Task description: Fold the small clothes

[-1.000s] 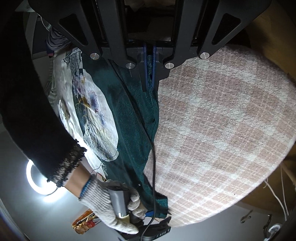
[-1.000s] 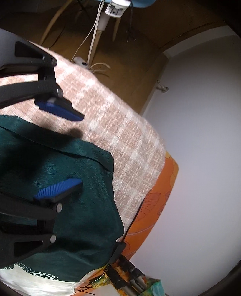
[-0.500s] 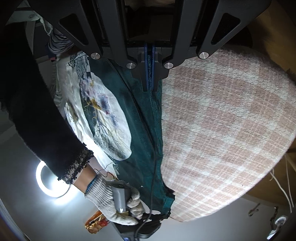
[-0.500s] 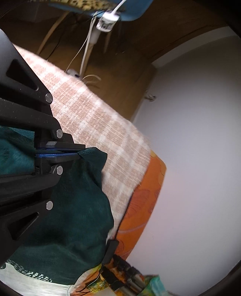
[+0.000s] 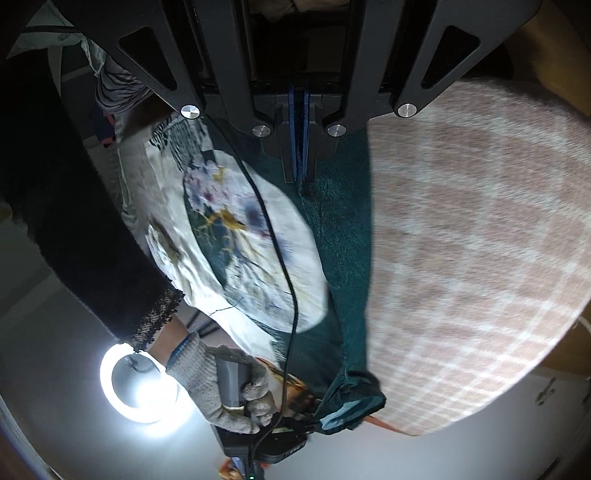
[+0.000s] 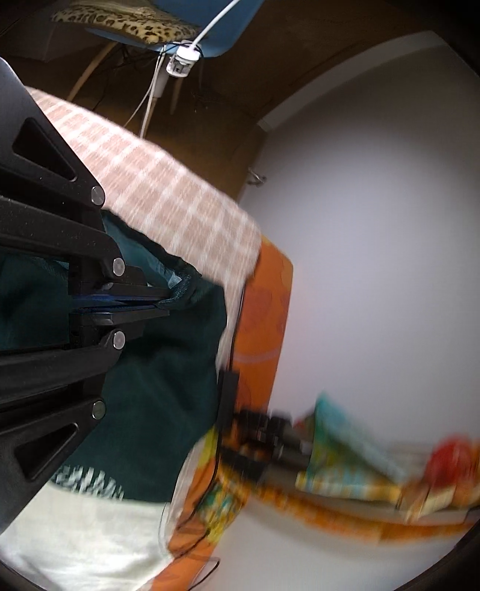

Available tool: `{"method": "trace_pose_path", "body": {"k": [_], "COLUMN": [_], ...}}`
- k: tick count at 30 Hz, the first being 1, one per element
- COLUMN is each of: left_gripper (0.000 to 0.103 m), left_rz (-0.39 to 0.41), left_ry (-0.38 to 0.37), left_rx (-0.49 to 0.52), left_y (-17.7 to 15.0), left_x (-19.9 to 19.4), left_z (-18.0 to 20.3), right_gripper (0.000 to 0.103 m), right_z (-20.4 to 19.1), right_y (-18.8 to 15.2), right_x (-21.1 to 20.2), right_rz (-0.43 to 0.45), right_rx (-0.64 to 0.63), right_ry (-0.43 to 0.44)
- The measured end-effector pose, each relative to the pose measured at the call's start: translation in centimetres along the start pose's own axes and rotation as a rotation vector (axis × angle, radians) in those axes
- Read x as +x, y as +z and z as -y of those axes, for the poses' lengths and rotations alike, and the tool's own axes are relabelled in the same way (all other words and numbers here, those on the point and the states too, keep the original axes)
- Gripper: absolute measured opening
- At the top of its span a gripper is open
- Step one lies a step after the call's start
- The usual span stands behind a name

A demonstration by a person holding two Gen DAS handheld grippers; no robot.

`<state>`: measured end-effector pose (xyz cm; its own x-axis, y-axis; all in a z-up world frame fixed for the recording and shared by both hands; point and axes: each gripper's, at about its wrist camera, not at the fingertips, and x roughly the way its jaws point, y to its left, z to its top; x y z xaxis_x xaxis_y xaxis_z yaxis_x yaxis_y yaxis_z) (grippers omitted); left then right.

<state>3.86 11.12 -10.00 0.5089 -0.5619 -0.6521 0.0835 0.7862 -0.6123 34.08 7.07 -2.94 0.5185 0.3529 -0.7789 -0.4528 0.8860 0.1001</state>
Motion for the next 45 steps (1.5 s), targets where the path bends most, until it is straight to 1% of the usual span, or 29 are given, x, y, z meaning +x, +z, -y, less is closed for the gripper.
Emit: {"method": "trace_pose_path", "body": {"k": [4,7,9,11,12,13,14,17,18,21,25,27,29,30,31,33,35,37,40,41,43,44,45], "left_gripper": [0.001,0.001,0.001,0.001,0.001,0.001,0.001,0.001,0.001,0.001,0.001,0.001,0.001,0.001,0.001,0.001,0.001,0.001,0.001,0.001,0.001,0.001,0.001], "left_rz": [-0.033,-0.065,-0.09,-0.114,-0.122,-0.132,-0.138,-0.152,-0.127,-0.139,-0.135,-0.136,-0.142,-0.144,-0.146,-0.146,-0.149,-0.156,-0.17,-0.171,-0.171,-0.171,-0.174], "left_ry": [-0.023,-0.026,-0.018,-0.01,-0.007,-0.004,0.0,0.015,0.015,0.023,0.029,0.034,0.034,0.033,0.031,0.027,0.025,0.02,0.013,0.013,0.013,0.012,0.01], "left_rx": [0.056,0.102,0.118,0.128,0.13,0.137,0.144,0.161,0.144,0.135,0.146,0.151,0.146,0.143,0.141,0.143,0.152,0.163,0.175,0.178,0.184,0.184,0.183], "left_y": [-0.1,-0.2,-0.5,-0.8,-0.9,-1.1,-1.2,-1.5,-1.6,-1.7,-1.6,-1.6,-1.7,-1.7,-1.7,-1.7,-1.7,-1.8,-2.0,-2.0,-2.1,-2.1,-2.2], "left_x": [1.5,3.1,4.3,5.1,5.3,5.7,6.0,6.5,6.7,7.2,7.4,7.6,7.8,7.8,7.8,7.9,8.0,8.3,8.8,8.8,8.9,8.9,8.9], "left_z": [2.2,3.9,4.5,5.0,5.0,5.2,5.4,5.6,5.6,5.2,5.4,5.5,5.3,5.3,5.2,5.3,5.5,5.9,6.4,6.5,6.6,6.6,6.5], "right_gripper": [0.0,0.0,0.0,0.006,0.027,0.038,0.038,0.038,0.038,0.038,0.038,0.036,0.024,0.008,0.001,0.0,0.0,0.0,0.0,0.0,0.0,0.002,0.013], "right_z": [4.2,7.5,9.5,10.8,11.3,11.7,11.9,12.5,12.5,12.5,12.7,12.9,13.0,12.9,12.9,12.6,12.3,12.8,13.6,13.7,14.0,14.2,14.5], "right_y": [-1.2,-1.8,-2.3,-2.6,-2.7,-2.8,-2.8,-2.8,-2.8,-3.2,-3.4,-3.6,-3.5,-3.3,-3.3,-2.7,-1.9,-1.4,-1.1,-1.3,-1.9,-2.2,-2.4], "right_x": [-0.6,-1.0,-1.1,-0.7,-0.5,-0.7,-1.1,-1.8,-1.7,-0.1,2.3,3.1,3.8,4.0,4.3,3.7,2.4,1.6,2.3,2.7,3.2,3.3,3.3], "right_rz": [-0.007,-0.008,-0.012,-0.049,-0.065,-0.06,-0.043,-0.012,-0.013,-0.069,-0.127,-0.131,-0.127,-0.129,-0.13,-0.114,-0.068,-0.039,-0.045,-0.053,-0.064,-0.071,-0.081], "right_rx": [0.06,0.118,0.141,0.123,0.112,0.105,0.112,0.161,0.171,0.222,0.281,0.322,0.327,0.309,0.294,0.239,0.167,0.147,0.133,0.116,0.103,0.109,0.12], "right_ry": [-0.047,-0.069,-0.108,-0.2,-0.246,-0.282,-0.275,-0.138,-0.102,0.022,0.016,0.047,0.032,0.005,-0.01,-0.037,-0.088,-0.12,-0.183,-0.213,-0.239,-0.241,-0.242]}}
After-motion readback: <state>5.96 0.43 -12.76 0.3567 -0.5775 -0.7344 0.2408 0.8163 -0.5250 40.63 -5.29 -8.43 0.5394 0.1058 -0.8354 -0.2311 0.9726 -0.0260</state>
